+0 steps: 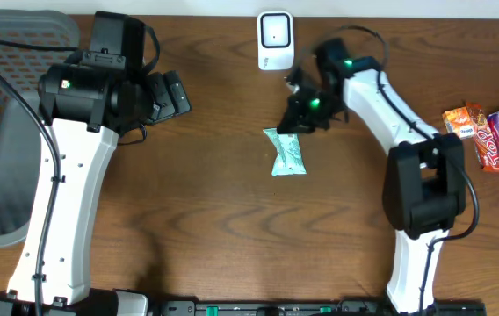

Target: Scan the item barcode

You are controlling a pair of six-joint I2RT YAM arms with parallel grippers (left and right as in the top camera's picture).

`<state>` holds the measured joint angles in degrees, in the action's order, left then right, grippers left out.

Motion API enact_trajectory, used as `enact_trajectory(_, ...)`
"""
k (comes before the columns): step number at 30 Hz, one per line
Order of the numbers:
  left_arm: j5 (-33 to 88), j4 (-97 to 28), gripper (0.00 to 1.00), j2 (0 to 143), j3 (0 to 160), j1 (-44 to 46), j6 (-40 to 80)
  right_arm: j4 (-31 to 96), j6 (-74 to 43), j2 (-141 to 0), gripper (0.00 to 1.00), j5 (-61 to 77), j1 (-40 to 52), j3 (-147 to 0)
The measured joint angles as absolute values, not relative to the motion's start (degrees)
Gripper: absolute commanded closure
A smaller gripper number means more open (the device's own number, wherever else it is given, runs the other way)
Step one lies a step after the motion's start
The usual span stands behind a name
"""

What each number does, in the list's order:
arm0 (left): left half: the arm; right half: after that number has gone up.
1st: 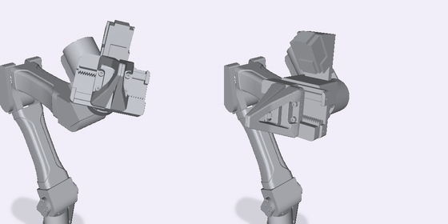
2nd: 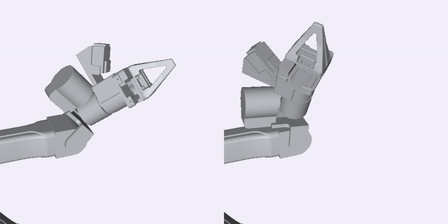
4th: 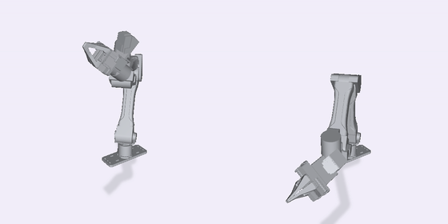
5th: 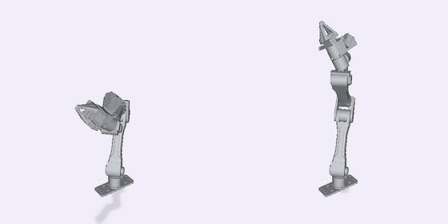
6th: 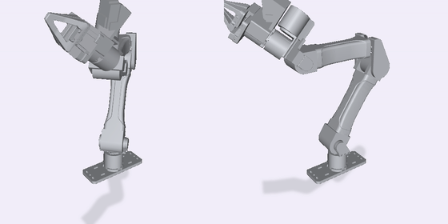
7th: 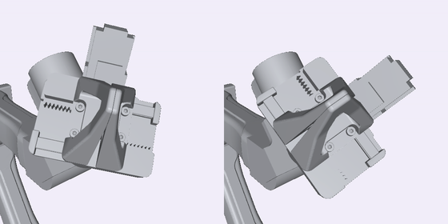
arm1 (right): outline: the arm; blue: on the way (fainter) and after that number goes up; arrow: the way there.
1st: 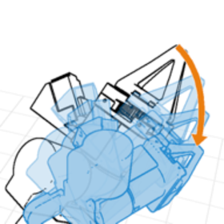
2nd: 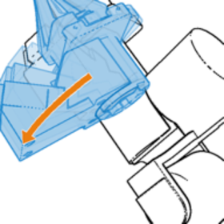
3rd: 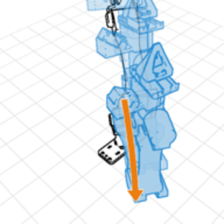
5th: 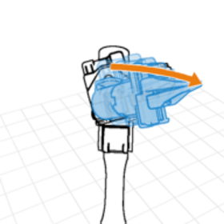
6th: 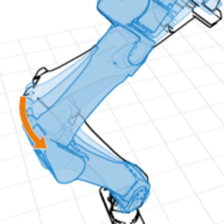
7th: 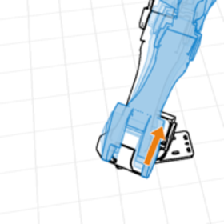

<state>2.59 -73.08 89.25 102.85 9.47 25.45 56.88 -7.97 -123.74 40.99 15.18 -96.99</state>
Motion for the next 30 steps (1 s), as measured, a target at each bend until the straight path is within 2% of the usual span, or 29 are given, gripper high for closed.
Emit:
enact_trajectory(6, 2.59, -73.08, 0.02, 89.25, 102.85, 9.47, 25.45, 56.62, -6.57, -124.07, 0.76, 41.39, 14.74, -91.74)
enact_trajectory(10, 2.59, -73.08, 0.02, 89.25, 102.85, 9.47, 25.45, 58.85, -7.55, -123.28, 0.62, 34.35, 16.91, -93.60)
enact_trajectory(12, 2.59, -73.08, 0.02, 89.25, 102.85, 9.47, 25.45, 60.29, -9.04, -121.58, 0.58, 28.25, 18.70, -95.11)
enact_trajectory(20, 2.59, -73.08, 0.02, 89.25, 102.85, 9.47, 25.45, 59.88, -15.64, -112.33, 0.54, 0.75, 30.28, -97.97)
enact_trajectory(24, 2.59, -73.08, 0.02, 89.25, 102.85, 9.47, 25.45, 57.52, -19.57, -114.61, 0.52, -12.82, 37.32, -96.60)
enact_trajectory(30, 2.59, -73.08, 0.02, 89.25, 102.85, 9.47, 25.45, 57.58, -24.97, -121.99, 0.49, -25.89, 44.05, -95.04)
